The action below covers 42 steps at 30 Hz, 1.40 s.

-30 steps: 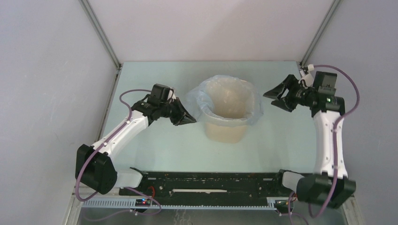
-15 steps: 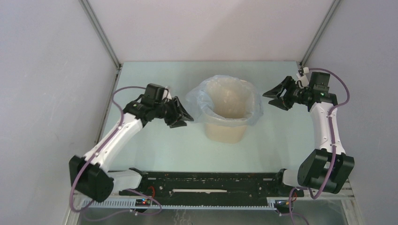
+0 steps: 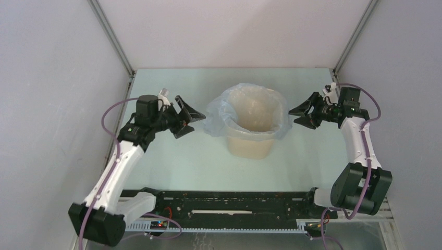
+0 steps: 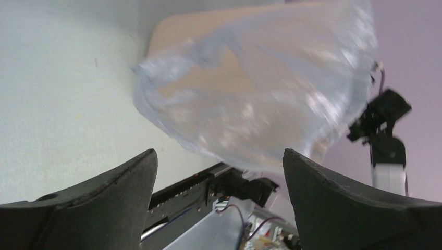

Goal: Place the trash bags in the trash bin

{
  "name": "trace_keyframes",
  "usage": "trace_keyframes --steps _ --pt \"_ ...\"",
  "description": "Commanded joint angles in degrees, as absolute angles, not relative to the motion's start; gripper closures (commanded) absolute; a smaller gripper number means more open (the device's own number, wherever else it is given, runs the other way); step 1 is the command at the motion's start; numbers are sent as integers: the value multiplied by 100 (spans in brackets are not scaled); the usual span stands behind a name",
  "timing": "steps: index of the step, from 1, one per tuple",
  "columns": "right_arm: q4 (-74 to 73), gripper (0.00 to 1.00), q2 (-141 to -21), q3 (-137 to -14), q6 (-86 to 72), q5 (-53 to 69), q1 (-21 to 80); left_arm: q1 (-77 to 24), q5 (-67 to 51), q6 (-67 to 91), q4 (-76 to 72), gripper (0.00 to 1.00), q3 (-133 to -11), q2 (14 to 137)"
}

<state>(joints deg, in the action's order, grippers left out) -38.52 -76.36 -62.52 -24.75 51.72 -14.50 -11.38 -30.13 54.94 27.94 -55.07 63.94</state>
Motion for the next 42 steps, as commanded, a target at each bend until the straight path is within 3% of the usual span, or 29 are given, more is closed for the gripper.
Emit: trace_keyframes --steps 1,6,15,24,29,33,42 --pt "-3607 32 -7715 -6289 -2328 5294 -1267 -1020 -3333 5880 2053 9 -5435 7074" --pt "-3434 35 -7923 -6289 -2409 5265 -1197 -1024 -3392 5752 1859 17 -5642 7843" --pt "-3223 59 -8313 -6286 -2485 5283 -1032 -1487 -3962 5898 1205 17 -5989 8895" --pt "-2928 80 -8644 -6281 -2743 5009 -792 -1668 -3962 6082 845 64 -6020 9489" --pt "-2694 87 -8906 -6278 -2996 4839 -575 -1898 -4003 6070 811 80 -6201 9796" --pt "-2769 89 -9053 -6276 -3016 4529 -431 -2065 -3915 6055 803 86 -6136 9912" --pt "-2770 89 -9262 -5919 -2999 4156 -413 -2322 -3826 5949 782 87 -5896 9993"
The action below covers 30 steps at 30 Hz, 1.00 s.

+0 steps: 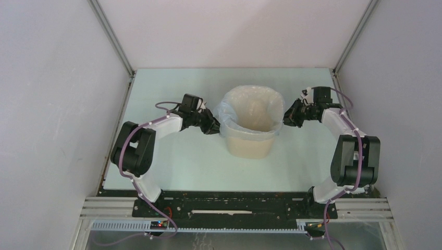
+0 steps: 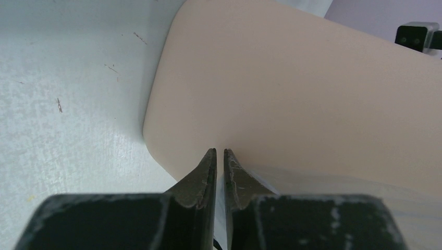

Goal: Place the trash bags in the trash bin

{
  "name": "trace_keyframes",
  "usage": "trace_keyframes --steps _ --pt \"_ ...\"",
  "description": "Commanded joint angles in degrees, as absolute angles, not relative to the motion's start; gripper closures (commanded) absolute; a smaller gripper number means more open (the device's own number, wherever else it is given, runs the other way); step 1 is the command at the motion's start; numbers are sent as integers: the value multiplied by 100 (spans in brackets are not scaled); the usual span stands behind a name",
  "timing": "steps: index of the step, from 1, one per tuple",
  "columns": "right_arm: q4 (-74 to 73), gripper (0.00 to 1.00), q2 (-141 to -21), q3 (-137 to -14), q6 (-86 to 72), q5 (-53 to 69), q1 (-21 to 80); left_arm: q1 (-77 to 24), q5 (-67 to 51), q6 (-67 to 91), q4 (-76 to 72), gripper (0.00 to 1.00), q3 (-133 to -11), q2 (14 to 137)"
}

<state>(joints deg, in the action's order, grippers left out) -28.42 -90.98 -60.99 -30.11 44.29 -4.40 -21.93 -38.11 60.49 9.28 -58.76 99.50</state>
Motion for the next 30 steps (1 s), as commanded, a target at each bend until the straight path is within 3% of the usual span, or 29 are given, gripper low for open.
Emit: trace_keyframes --steps 1,8,18,22,25,27,30 --pt "-2759 89 -9290 -5862 -2979 4131 -405 -2348 -3793 5928 807 87 -5878 9965" --pt "-2819 85 -9167 -5856 -2894 4261 -606 -1997 -3656 5542 1212 84 -5664 9428" --pt "-4288 56 -8141 -6412 -2302 3625 -939 -1711 -2967 4290 3012 66 -5950 8541" --pt "-4593 52 -7707 -6417 -2231 3537 -1054 -1118 -3034 4255 3170 52 -5565 7733" --pt "-4760 50 -7508 -6419 -2207 3528 -1055 -786 -3363 4193 2981 31 -5588 7190" --pt "-4822 49 -7406 -6417 -2217 3632 -1048 -855 -3757 4160 2668 19 -5696 7071" --pt "-4781 47 -7321 -6417 -2265 3789 -976 -1148 -4163 4381 1940 11 -5615 7057"
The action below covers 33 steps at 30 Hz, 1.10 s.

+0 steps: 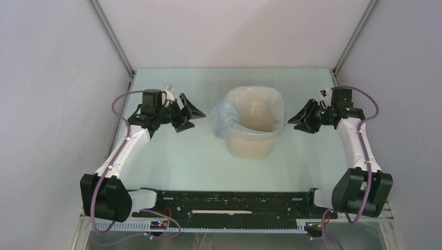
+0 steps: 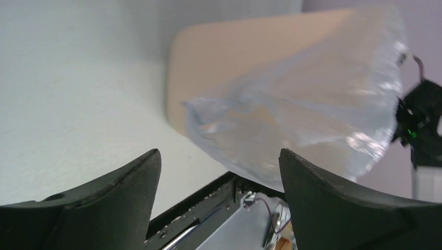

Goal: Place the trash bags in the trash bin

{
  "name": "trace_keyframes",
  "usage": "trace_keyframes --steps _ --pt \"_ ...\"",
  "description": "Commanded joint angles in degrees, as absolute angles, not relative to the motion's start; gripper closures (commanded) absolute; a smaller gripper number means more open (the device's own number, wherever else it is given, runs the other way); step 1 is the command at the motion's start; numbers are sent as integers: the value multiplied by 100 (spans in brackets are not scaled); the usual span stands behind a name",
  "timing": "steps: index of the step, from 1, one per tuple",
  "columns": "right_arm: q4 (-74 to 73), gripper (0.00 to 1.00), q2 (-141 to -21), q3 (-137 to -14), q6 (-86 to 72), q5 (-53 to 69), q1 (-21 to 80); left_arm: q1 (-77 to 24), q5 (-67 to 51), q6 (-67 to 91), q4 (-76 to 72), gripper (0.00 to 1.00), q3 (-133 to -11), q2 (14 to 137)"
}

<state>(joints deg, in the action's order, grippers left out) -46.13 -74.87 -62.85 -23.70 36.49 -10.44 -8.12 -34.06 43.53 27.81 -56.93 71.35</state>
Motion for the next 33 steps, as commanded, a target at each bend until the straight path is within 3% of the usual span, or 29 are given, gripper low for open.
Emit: trace_keyframes --steps 1,5,12,14,20,23,33 --pt "-4752 47 -7309 -6417 -2307 3854 -956 -1185 -4314 4619 1518 10 -5507 7043" --pt "-4670 47 -7283 -6420 -2475 4023 -920 -1199 -4480 5293 599 7 -5404 7005" --pt "-4536 47 -7256 -6297 -2615 3992 -663 -1472 -4313 5339 464 1 -5507 7110" --pt "-4337 47 -7266 -6185 -2763 4056 -598 -1569 -4259 5525 355 7 -5490 7341" --pt "-4053 49 -7389 -5985 -2863 3997 -545 -1860 -3957 5539 636 43 -5696 7980" --pt "-3955 50 -7496 -5899 -2917 4020 -484 -1989 -3945 5521 739 51 -5846 8251" --pt "-3358 51 -7604 -5505 -3289 3941 -237 -2627 -3816 5726 663 57 -5978 8752"
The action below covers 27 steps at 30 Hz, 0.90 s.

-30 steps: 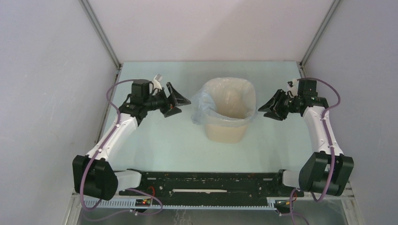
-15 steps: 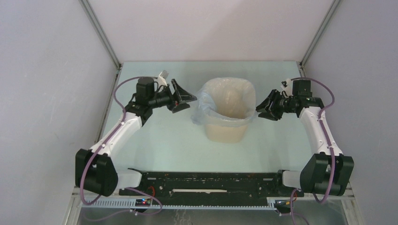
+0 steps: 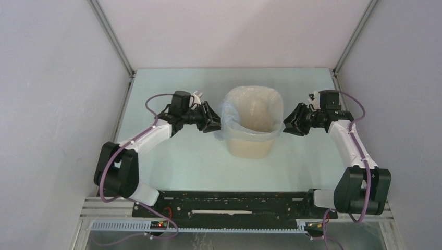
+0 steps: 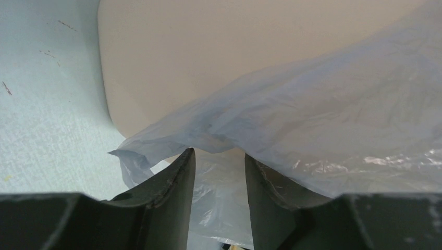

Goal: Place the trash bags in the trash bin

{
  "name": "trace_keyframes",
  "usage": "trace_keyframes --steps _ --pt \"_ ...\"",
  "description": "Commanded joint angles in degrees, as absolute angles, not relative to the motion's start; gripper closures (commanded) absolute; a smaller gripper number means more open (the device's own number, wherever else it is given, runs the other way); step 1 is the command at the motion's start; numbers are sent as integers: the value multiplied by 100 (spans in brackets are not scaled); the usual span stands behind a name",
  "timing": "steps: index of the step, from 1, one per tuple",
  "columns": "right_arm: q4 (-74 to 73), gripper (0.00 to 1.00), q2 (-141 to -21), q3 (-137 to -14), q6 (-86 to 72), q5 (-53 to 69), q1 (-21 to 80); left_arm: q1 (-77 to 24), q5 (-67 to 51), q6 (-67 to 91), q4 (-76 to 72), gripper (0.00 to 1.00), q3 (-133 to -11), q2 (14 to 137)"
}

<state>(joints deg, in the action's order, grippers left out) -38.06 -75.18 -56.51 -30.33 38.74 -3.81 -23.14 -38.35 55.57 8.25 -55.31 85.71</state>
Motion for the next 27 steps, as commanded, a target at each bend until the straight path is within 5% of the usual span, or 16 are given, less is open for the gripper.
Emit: trace_keyframes --steps 1,13,27 --pt "-3280 51 -7636 -5456 -3331 3925 -223 -2689 -3808 5738 653 59 -5984 8823" --pt "-2921 52 -8277 -5305 -3310 3549 246 -2860 -3482 5169 1222 71 -6193 9760" --pt "-3230 52 -8339 -5424 -3000 3442 88 -2865 -3343 4579 1859 66 -6536 10009"
